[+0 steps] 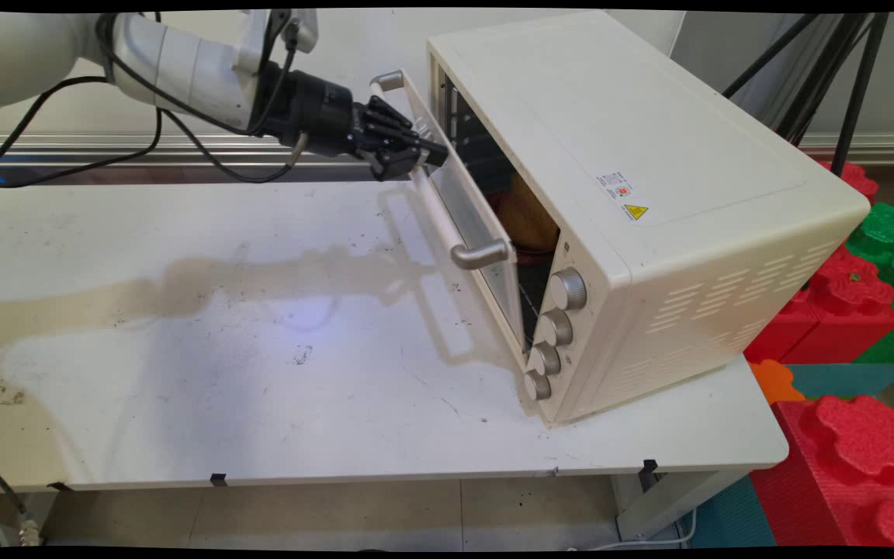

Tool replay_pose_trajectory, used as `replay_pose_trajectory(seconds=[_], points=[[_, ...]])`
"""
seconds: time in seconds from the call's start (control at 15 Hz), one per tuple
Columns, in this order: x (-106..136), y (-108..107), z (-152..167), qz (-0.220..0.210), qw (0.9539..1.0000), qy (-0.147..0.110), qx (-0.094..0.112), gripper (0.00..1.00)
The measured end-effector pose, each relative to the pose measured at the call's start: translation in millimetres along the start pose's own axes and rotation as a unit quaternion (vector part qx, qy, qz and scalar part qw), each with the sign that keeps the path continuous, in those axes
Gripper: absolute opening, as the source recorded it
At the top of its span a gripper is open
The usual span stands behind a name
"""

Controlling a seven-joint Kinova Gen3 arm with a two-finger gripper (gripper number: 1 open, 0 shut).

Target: Open the oven

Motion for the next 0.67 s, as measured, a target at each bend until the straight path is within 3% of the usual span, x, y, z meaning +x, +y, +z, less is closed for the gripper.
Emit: replay_pose_trajectory(seconds=[0.67], points=[[-41,0,-29,0.009,0.9993,-0.034,-0.013,0.00]])
